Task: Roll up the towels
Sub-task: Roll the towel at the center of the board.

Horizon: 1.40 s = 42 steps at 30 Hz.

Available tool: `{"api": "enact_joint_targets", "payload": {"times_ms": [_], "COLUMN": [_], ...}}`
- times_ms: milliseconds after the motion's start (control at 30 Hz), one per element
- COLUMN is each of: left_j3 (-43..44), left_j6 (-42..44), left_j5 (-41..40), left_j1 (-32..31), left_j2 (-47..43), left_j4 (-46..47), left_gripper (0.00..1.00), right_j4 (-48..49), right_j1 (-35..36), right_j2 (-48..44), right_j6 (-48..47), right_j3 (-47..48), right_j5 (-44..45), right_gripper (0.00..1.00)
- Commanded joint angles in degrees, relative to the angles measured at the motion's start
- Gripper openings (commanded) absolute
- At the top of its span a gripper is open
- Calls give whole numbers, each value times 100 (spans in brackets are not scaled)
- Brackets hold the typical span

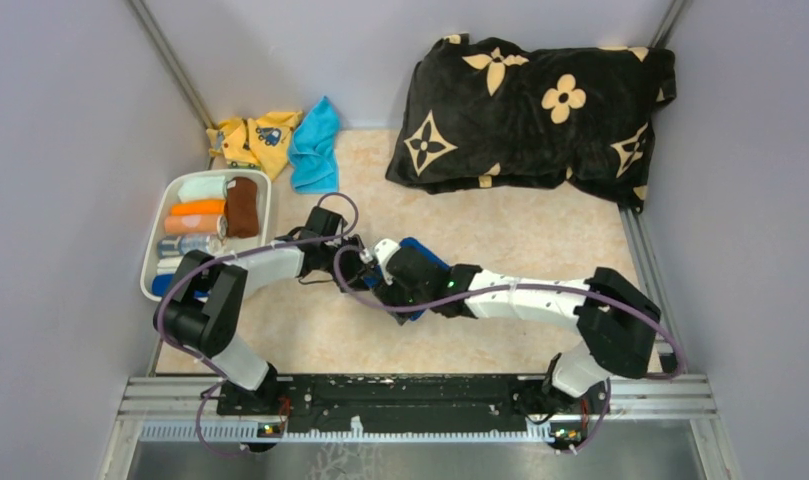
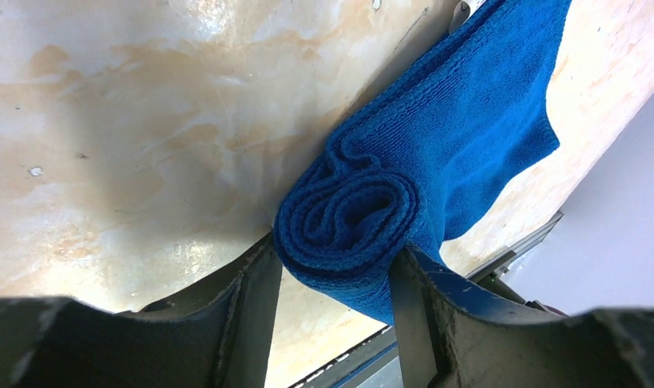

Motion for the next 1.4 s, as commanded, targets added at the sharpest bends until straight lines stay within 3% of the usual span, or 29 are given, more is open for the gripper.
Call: {"api": "enact_joint_targets", "payload": {"times_ms": [0,200,433,533,600,667,933,1167,1367], "left_j3": [-52,-46,4,51,79,114,91,-265,-538], "left_j6": [132,164,219,256,285,315,420,302,171], "left_j5": [-454,-472,-479,-476,-499,-575,-1154,-1487,-962], "left_j1": [-54,-56,-62,-56,-60,-57,-15,78,68], "left_j2": [278,307,391,446,431,307,-832,-1798,-2035], "left_j4": [-189,-193,-178,-194,-247,-327,-963,-1340,-1042], "left_gripper": [57,58,59,59,59,59,69,73,74], "right_j4": [-131,-181,-371,-465,-555,-615,68,734,1873], "right_j1": [472,653,641,595,576,562,-460,-1496,-2264], "right_j2": [546,1523,1975,2060,2058,1942,1178,1861,2640], "right_j6": [-487,-590,-682,-650,-614,-639,-135,705,1654], "right_j3": [359,434,267,213,215,216,180,75,-235], "right_j5": [1365,1813,2382,2200,2053,1598,-2559,-4640,-5867], "right_gripper": [57,56,51,35,12,0,0,0,0]}}
